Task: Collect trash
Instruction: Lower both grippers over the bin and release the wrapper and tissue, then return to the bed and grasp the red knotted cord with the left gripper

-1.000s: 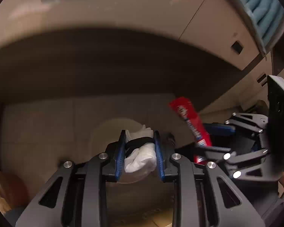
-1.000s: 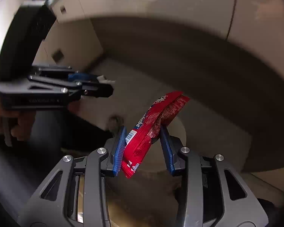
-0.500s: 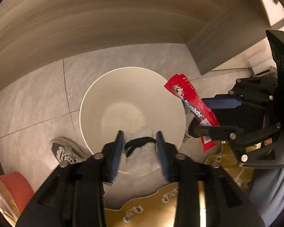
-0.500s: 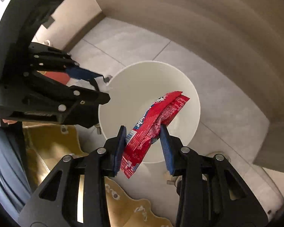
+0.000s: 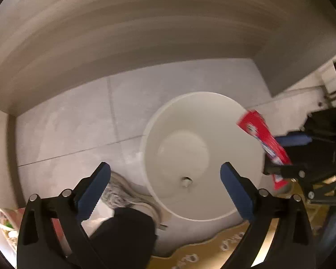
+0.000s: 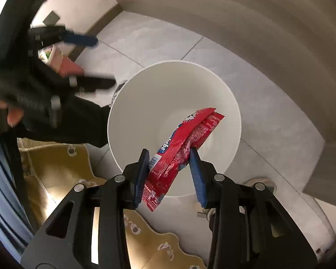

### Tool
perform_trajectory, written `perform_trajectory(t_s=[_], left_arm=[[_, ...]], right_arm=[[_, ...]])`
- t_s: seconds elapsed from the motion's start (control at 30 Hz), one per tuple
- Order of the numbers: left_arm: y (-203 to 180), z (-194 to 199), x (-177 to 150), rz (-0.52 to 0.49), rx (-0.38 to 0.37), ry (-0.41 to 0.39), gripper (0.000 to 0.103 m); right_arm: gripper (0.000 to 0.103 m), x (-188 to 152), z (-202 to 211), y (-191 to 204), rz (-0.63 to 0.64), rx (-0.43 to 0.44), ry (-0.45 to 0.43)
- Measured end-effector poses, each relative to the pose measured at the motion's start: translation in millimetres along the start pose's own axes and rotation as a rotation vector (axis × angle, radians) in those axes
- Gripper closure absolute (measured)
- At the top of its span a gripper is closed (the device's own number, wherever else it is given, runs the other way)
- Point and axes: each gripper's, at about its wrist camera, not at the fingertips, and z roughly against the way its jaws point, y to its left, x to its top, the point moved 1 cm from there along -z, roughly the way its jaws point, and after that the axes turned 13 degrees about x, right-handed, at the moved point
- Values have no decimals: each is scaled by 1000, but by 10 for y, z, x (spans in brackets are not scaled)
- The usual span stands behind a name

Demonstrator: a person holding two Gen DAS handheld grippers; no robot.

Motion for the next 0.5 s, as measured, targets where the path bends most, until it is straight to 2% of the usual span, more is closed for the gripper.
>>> perform_trajectory(t_s=[0.13, 0.23, 0.3, 0.4, 0.5], left_arm=[[107, -12, 9, 24, 43, 6, 6], [115, -56, 29, -5, 76, 1, 6], [102, -48, 24, -15, 73, 2, 6], [154, -43, 35, -26, 62, -3, 6], [227, -46, 19, -22, 57, -8, 6]], right_arm=[[68, 49, -158, 11, 27, -16, 31], [67, 42, -292, 40, 53, -42, 60], [49, 45, -355, 38, 54, -50, 73], [36, 25, -341, 15, 43, -58, 71], [34, 20, -281, -2, 37, -65, 62]])
